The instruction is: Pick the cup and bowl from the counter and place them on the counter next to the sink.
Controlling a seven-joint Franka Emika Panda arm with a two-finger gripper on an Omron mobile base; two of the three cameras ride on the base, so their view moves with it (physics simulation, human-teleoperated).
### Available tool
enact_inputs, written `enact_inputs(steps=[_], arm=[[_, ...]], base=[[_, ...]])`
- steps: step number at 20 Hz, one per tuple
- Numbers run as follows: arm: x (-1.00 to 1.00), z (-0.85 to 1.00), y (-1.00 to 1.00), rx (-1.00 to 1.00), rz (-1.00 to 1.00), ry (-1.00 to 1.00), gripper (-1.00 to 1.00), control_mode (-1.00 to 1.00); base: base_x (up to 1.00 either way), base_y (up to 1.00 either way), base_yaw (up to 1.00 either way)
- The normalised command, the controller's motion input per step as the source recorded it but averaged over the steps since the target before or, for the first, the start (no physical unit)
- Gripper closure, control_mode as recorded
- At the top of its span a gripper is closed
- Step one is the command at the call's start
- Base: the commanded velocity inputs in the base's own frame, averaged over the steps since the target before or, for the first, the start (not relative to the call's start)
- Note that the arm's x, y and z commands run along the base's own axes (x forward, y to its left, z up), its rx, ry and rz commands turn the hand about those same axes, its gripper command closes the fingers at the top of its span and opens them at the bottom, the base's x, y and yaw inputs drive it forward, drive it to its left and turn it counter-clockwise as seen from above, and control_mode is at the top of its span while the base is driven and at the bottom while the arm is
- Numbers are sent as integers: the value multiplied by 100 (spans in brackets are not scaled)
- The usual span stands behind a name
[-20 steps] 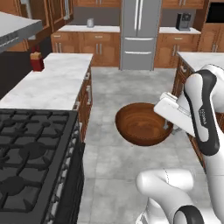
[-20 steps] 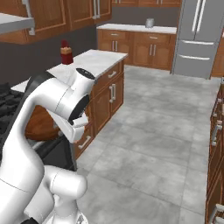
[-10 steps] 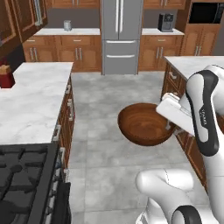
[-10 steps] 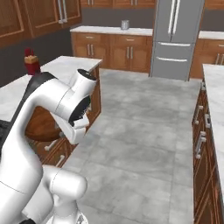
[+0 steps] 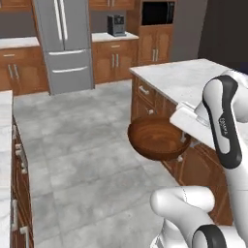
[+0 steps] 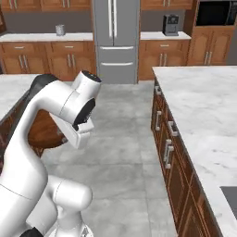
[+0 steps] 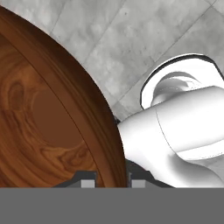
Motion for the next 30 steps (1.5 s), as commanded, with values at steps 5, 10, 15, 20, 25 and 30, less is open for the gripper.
enact_inputs(steps=[5, 10, 15, 20, 25, 30], arm=[[0, 0, 0, 0, 0, 0, 100, 100], [0, 0, 0, 0, 0, 0, 100, 100], [0, 0, 0, 0, 0, 0, 100, 100], [0, 0, 0, 0, 0, 0, 100, 100], [0, 0, 0, 0, 0, 0, 100, 100], [0, 0, 0, 0, 0, 0, 100, 100]], base=[[33, 0, -84], [30, 0, -84], [37, 0, -82], [43, 1, -75], [65, 37, -40], [66, 61, -28]])
